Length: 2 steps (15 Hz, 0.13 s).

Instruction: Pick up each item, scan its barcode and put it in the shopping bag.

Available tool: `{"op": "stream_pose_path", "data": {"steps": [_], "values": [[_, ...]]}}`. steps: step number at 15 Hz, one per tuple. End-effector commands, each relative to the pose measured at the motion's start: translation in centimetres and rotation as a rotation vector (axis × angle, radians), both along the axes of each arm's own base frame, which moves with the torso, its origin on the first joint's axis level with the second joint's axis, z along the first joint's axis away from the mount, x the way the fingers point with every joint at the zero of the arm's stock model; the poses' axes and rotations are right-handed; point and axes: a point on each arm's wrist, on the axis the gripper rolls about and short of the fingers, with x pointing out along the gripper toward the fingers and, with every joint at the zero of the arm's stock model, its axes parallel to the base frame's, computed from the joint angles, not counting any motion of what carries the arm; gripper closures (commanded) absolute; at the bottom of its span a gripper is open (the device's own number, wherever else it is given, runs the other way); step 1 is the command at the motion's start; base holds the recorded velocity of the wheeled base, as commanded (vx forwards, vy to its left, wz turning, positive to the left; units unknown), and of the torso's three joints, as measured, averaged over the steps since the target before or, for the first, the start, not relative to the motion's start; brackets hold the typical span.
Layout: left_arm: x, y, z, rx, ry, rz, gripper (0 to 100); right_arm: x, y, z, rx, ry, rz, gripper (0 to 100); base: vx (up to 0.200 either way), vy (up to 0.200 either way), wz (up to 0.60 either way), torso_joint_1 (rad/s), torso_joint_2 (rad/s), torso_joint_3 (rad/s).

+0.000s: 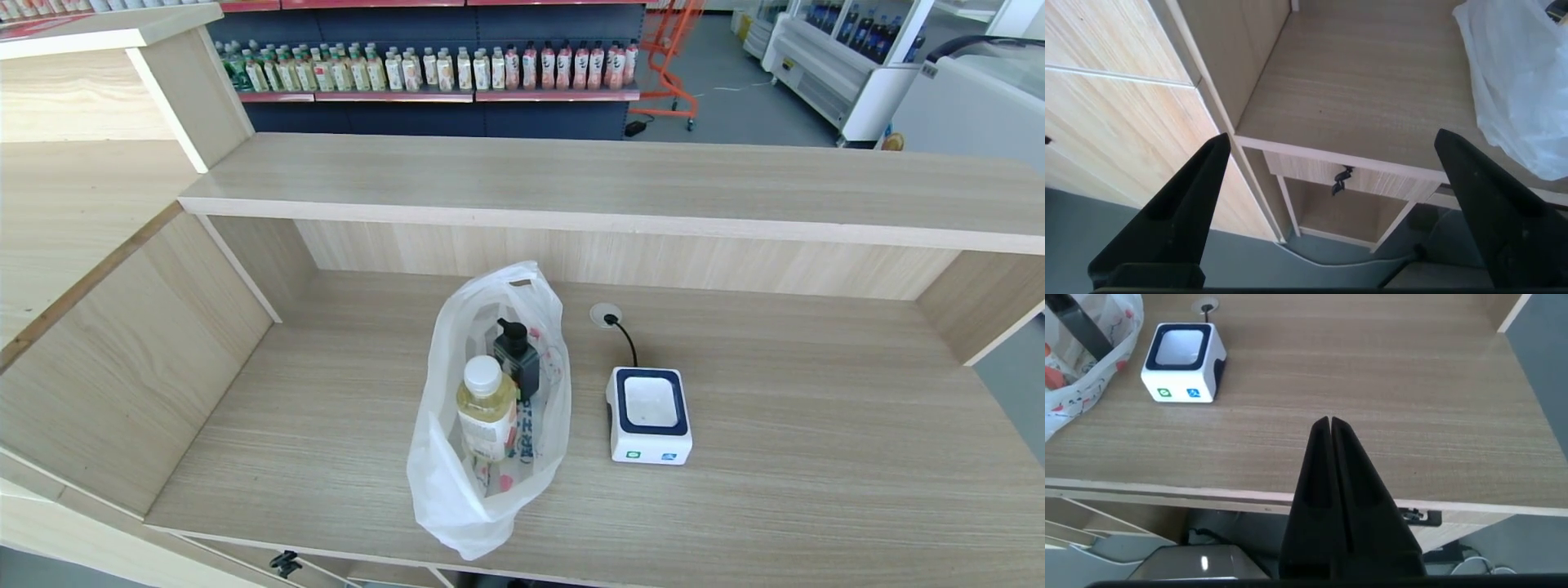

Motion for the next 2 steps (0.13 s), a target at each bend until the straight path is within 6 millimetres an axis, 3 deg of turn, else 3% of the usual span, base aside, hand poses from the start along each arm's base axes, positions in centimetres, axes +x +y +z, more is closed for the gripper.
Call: {"op": "stream_pose_path", "data": {"steps": [1, 2], "values": [[0.01, 0.0, 0.0, 0.0, 0.002, 0.001, 0, 0.01, 0.0, 0.01, 0.001, 0.001, 0.0, 100, 0.0, 0.0, 0.0, 0.0, 0.0, 0.0], [0.01, 0.0, 0.0, 0.0, 0.002, 0.001, 0, 0.01, 0.0, 0.01, 0.002, 0.001, 0.0, 100, 0.0, 0.0, 0.0, 0.0, 0.0, 0.0]]}}
